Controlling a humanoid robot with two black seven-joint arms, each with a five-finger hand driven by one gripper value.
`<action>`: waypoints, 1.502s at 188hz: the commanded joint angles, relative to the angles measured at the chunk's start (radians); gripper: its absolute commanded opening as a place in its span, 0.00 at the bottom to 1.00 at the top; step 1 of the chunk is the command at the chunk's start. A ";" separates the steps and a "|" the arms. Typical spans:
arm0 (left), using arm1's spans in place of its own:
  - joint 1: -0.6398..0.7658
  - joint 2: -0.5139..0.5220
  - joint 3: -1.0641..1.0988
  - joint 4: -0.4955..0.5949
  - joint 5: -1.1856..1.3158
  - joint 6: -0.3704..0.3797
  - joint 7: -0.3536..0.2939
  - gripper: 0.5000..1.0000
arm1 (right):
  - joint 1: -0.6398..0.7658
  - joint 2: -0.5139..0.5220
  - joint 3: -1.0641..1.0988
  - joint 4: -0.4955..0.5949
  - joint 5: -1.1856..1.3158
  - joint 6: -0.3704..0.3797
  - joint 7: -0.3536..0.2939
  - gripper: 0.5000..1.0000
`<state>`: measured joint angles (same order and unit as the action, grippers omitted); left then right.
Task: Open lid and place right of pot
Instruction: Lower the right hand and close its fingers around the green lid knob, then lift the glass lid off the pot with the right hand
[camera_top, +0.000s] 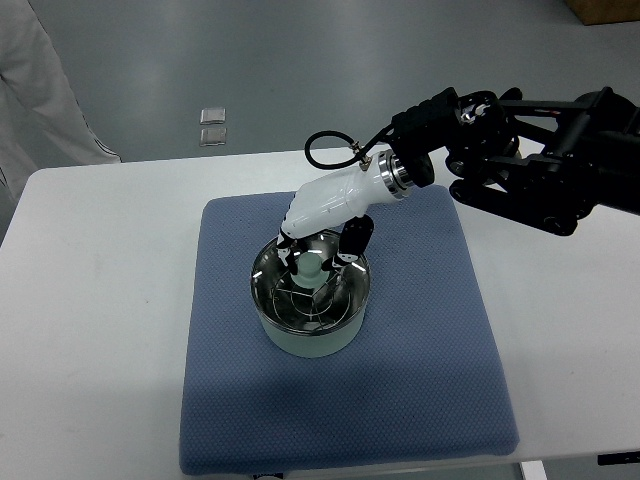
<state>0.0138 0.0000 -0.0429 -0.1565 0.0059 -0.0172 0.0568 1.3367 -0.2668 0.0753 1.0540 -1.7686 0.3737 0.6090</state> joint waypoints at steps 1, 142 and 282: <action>0.000 0.000 0.000 0.000 -0.001 -0.001 0.000 1.00 | 0.002 0.000 0.000 0.000 0.000 0.004 0.000 0.11; 0.000 0.000 0.000 0.000 -0.001 -0.001 0.000 1.00 | 0.030 -0.002 0.031 0.003 0.008 0.008 0.002 0.03; 0.000 0.000 0.000 0.000 0.000 -0.001 0.000 1.00 | -0.008 -0.109 0.106 -0.097 0.057 -0.029 0.002 0.03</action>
<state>0.0137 0.0000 -0.0430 -0.1565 0.0059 -0.0178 0.0567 1.3428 -0.3608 0.1812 0.9757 -1.7297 0.3575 0.6109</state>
